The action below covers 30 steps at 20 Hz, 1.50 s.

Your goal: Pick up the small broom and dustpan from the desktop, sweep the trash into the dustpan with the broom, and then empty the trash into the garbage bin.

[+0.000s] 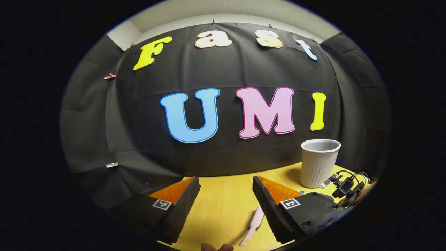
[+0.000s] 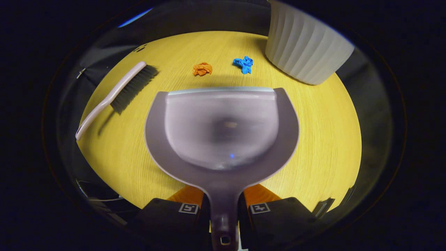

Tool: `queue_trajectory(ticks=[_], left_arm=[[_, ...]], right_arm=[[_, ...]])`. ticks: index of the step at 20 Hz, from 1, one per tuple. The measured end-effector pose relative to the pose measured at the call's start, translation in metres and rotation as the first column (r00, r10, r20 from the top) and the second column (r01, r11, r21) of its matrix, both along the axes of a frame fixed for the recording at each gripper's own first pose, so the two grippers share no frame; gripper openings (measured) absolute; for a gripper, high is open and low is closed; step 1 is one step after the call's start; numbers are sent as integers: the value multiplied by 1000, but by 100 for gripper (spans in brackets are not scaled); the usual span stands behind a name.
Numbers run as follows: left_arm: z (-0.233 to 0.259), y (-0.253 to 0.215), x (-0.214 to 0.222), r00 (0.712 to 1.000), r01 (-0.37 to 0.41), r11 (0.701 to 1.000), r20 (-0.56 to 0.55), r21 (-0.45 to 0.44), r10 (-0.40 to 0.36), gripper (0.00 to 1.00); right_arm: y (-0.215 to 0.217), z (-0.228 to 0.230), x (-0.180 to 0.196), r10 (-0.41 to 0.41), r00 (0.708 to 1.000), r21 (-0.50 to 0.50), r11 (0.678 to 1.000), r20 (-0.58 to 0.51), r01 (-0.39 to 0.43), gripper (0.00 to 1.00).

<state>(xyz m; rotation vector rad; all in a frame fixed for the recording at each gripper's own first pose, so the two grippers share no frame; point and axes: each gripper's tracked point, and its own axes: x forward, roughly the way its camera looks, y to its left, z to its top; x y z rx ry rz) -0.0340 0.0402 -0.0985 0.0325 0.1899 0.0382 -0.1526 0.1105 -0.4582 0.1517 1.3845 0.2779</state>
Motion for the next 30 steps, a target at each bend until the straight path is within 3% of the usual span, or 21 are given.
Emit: queue_trajectory(ticks=[3,4,5,7,8,11,14,16,19,22,24,25,26,27,30], left_arm=[[-34,-9,9,994,62,998,-87,-13,-63,97],[-52,-15,13,985,98,995,-141,-33,-101,97],[-72,-22,17,970,131,990,-201,-55,-140,97],[-114,-39,12,917,199,975,-333,-99,-221,97],[-133,-48,12,888,225,967,-384,-119,-254,97],[-209,-65,4,758,282,949,-574,-138,-309,96],[-254,-78,-5,655,325,933,-675,-155,-340,94],[-280,-84,-9,584,334,925,-730,-183,-355,89],[-312,-88,-7,521,336,925,-782,-179,-341,82],[-334,-88,-3,482,350,923,-815,-158,-322,73],[-340,-89,1,475,358,923,-823,-143,-312,61],[-342,-90,2,472,360,923,-825,-140,-309,46],[-344,-91,2,463,362,922,-832,-138,-306,46],[-343,-91,6,473,362,921,-824,-141,-312,41],[-341,-92,11,487,365,922,-818,-129,-307,31]], right_arm=[[-1,5,-9,30,998,24,999,59,-32,36],[0,9,-13,52,996,31,998,73,-54,40],[-2,19,-18,75,993,38,996,95,-79,37],[-7,29,-25,75,993,57,995,95,-81,40],[-10,33,-28,68,993,63,995,95,-74,37],[-31,42,-36,61,994,50,997,94,-66,36],[-48,43,-40,76,993,29,996,92,-79,33],[-54,45,-40,47,995,43,998,87,-51,40],[-61,47,-38,9,996,55,998,84,-14,37],[-66,46,-39,0,997,57,998,75,-5,36],[-70,43,-41,-6,998,55,998,65,2,36],[-71,44,-42,-8,998,57,998,61,5,36],[-72,43,-43,-8,998,57,998,58,5,36],[-73,43,-43,-5,998,56,998,57,1,40],[-75,43,-43,12,999,54,998,48,-15,36]])
